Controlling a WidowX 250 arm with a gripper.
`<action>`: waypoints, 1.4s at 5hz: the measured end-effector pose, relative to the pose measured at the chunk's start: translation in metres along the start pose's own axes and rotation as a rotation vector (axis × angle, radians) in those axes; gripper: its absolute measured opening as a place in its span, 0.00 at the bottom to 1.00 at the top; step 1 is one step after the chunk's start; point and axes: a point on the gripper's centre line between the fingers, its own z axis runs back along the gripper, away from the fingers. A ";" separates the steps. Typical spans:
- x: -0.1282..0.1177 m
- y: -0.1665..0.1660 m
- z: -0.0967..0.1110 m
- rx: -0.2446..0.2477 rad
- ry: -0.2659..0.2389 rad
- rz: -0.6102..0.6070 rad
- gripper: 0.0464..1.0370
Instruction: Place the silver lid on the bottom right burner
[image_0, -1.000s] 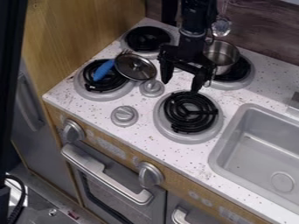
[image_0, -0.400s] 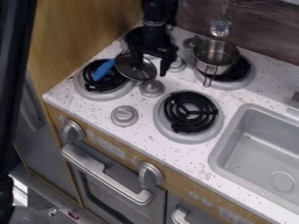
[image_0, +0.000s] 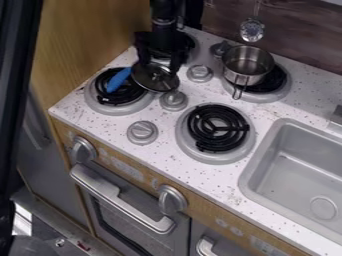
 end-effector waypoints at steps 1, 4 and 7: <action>0.004 0.004 -0.018 0.004 0.006 0.013 0.96; 0.030 -0.003 -0.026 0.001 -0.028 0.021 0.86; 0.022 -0.010 -0.028 0.069 0.017 -0.066 0.21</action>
